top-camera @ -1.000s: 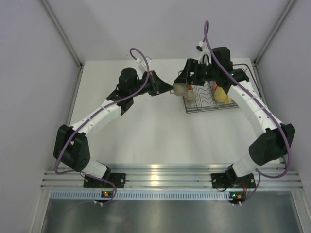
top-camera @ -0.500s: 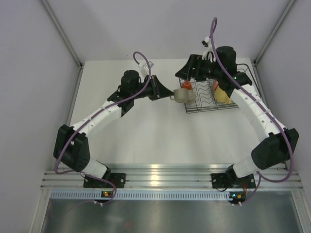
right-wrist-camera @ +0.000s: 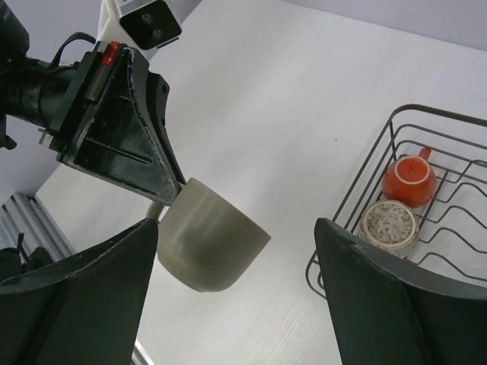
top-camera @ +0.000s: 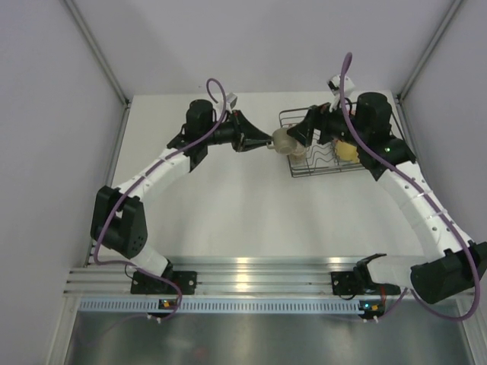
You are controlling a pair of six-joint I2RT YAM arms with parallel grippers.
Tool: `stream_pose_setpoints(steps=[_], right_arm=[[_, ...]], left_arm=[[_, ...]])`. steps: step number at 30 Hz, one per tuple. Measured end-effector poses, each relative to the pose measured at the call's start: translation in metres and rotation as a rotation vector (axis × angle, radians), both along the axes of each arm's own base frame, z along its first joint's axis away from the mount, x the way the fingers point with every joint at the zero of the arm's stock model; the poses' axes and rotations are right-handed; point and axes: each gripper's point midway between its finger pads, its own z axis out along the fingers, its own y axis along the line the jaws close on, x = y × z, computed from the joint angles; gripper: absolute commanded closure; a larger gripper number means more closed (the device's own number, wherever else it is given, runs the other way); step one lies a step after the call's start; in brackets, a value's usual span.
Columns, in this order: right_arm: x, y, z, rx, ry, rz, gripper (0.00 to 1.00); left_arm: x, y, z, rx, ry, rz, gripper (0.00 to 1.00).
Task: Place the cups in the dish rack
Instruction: Pass the cup from the left arm to the right
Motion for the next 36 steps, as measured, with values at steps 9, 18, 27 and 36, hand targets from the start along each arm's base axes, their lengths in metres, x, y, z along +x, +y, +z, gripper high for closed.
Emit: stream_pose_setpoints(steps=[9, 18, 27, 36], right_arm=[[-0.006, -0.004, -0.004, -0.005, -0.004, -0.045, 0.17], [-0.017, 0.022, -0.005, 0.054, 0.070, -0.054, 0.17], [-0.010, 0.034, -0.024, 0.053, 0.143, -0.136, 0.18], [-0.002, 0.040, -0.031, 0.073, 0.178, -0.188, 0.18]], left_arm=[[-0.007, -0.002, 0.004, -0.142, 0.222, 0.007, 1.00], [0.001, 0.003, -0.017, -0.180, 0.351, 0.111, 1.00], [0.011, 0.006, -0.010, -0.224, 0.347, 0.180, 1.00], [0.008, 0.010, 0.003, -0.280, 0.311, 0.191, 1.00]])
